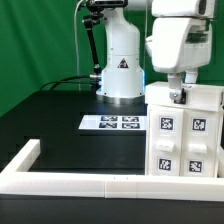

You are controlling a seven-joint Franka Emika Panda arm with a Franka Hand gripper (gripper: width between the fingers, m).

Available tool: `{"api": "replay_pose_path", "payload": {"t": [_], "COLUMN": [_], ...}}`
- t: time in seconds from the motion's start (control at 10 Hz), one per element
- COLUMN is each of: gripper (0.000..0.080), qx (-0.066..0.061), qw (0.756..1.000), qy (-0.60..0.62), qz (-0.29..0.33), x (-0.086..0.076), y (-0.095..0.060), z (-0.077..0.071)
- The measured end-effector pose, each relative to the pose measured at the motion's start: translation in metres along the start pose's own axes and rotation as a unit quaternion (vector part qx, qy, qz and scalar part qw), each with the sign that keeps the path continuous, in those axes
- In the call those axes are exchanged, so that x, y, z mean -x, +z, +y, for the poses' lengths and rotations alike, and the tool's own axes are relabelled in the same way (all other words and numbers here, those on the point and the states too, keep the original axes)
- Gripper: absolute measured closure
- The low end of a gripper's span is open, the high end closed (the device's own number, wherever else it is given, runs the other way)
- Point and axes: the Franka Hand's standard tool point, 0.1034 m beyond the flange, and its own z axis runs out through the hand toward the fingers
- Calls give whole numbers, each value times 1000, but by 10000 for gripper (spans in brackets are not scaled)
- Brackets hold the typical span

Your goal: Assemble cabinet

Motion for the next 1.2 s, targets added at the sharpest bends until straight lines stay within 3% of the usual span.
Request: {"api": "replay_pose_path", "payload": {"t": [0.3, 0.9, 1.2], "gripper": [241, 240, 240], "qx": [5, 2, -3], "qw": [991, 941, 874], "qy": [130, 339, 485], "qz": [8, 10, 19], "x": [-2, -2, -5], "y": [-1, -1, 0], "z": [3, 2, 0]}}
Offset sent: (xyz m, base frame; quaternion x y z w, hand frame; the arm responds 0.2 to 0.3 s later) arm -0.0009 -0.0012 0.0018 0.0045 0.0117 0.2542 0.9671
